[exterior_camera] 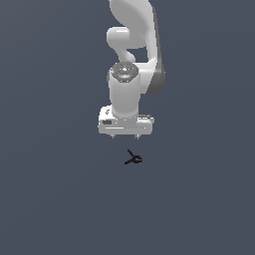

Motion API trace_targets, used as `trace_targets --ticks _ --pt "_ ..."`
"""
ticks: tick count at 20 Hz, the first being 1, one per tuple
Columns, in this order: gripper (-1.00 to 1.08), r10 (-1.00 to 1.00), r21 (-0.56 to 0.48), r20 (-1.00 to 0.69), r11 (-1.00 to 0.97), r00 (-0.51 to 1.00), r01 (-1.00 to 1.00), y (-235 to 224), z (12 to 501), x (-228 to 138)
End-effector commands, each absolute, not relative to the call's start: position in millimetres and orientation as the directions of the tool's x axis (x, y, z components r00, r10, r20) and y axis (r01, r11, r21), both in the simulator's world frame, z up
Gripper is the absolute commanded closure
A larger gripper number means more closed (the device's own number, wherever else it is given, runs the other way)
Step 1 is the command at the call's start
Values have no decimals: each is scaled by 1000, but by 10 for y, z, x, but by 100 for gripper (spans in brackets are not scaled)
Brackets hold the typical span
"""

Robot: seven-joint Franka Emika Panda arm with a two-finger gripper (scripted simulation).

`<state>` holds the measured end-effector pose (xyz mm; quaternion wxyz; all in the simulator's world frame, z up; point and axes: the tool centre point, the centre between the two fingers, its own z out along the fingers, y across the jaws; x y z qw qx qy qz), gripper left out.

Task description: Pick up the object and move it to a goal position.

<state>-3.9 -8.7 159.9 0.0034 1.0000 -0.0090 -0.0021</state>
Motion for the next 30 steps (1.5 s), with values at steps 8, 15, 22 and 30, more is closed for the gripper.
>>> trace_targets --ticks 8,15,22,30 --pt "-92 20 -4 -3 -1000 1000 20 38 1640 2" --pt "-92 27 -10 -2 -1000 1000 27 97 1668 17" --pt "-92 74 -7 -3 -997 997 74 99 1628 28" --pt "-92 211 0 -5 -978 978 211 115 1515 62"
